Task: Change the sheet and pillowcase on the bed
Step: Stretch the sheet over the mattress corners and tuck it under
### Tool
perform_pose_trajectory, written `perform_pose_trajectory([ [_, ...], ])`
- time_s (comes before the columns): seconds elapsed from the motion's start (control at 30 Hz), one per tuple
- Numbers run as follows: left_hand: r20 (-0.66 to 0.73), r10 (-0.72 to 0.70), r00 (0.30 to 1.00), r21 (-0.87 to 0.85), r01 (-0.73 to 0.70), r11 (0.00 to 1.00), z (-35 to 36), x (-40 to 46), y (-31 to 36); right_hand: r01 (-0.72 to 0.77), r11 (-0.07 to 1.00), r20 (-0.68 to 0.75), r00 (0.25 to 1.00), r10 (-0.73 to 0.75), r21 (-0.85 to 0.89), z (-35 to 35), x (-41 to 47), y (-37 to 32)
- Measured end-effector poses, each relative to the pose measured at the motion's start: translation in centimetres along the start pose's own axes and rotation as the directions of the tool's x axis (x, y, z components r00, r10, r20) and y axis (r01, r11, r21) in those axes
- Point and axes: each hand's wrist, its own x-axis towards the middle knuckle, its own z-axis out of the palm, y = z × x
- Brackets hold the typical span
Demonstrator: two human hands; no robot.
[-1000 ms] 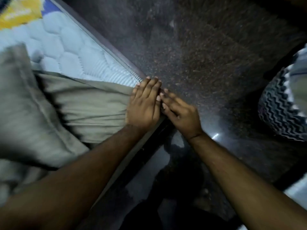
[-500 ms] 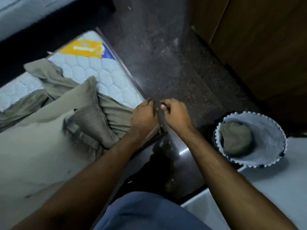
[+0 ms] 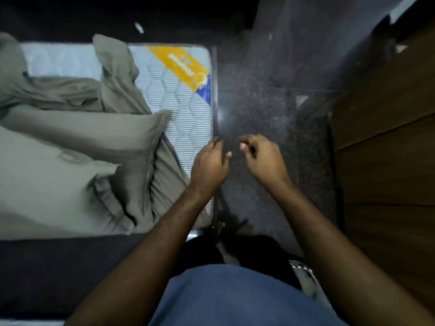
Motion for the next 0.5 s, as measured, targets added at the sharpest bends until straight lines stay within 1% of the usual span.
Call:
perform_pose_trajectory([
  [0.1,-0.008,-0.089,0.996,-0.037,0.088,0.995,-0.7,2.4,2.4,0.052,0.998,0.046,0.998,-0.053,0.025,-0.9,4.2,1.3],
  [0.17,-0.014,-0.137,0.99,-0.013,0.137,0.99,-1.4,4.4,3.7,0.119,0.991,0.105,0.987,-0.125,0.067,-2.2,6.7,2.3],
  [0.27,-0.019,-0.259,0.966,0.017,0.259,0.966,-2.4,6.6,5.8,0.258,0.962,0.226,0.936,-0.271,0.083,-5.2,10.3,3.9],
  [0.33,-0.05,-0.345,0.937,-0.019,0.344,0.939,-2.9,7.6,8.4,0.334,0.938,0.288,0.893,-0.346,0.091,-8.2,12.7,5.2],
  [0.4,-0.073,-0.37,0.926,-0.028,0.369,0.929,-3.3,8.6,10.7,0.407,0.908,0.304,0.857,-0.417,0.098,-10.6,14.9,6.3],
  [0.5,-0.147,-0.356,0.923,0.046,0.366,0.929,-3.9,11.0,14.1,0.463,0.878,0.302,0.825,-0.478,0.123,-13.1,19.5,7.6],
])
